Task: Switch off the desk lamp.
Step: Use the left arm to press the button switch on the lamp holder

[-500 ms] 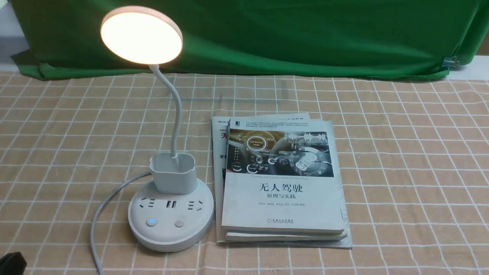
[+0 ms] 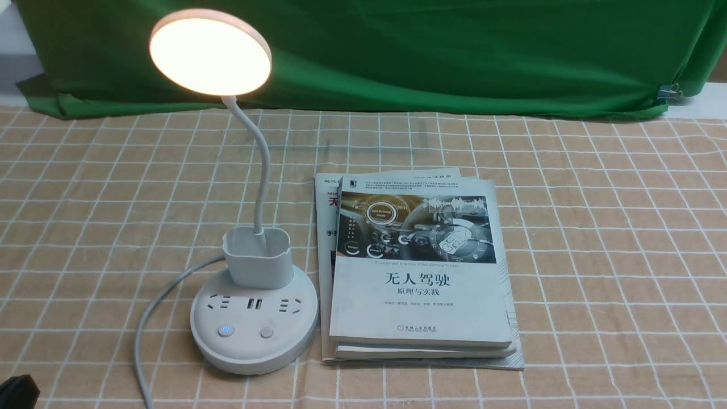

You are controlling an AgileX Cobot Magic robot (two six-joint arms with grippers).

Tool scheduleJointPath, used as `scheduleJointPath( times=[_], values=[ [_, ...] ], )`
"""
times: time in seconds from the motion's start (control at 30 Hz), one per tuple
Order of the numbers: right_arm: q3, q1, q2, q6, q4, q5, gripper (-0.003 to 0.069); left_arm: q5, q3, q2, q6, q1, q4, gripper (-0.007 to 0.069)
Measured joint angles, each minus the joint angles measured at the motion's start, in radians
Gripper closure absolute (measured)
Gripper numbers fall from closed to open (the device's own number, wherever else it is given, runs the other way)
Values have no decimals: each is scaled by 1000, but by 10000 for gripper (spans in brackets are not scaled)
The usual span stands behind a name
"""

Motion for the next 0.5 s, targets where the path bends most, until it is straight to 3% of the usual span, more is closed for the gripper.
scheduleJointPath(
  times=[0.07,0.37,0.5],
  values=[
    [0,0,0,0,0,0,417,-11,0,0,-4,0,-17,628],
    [0,0,0,0,0,0,417,-228,0,0,-83,0,-564,628],
    [0,0,0,0,0,0,417,-293,0,0,-77,0,-582,628]
  ],
)
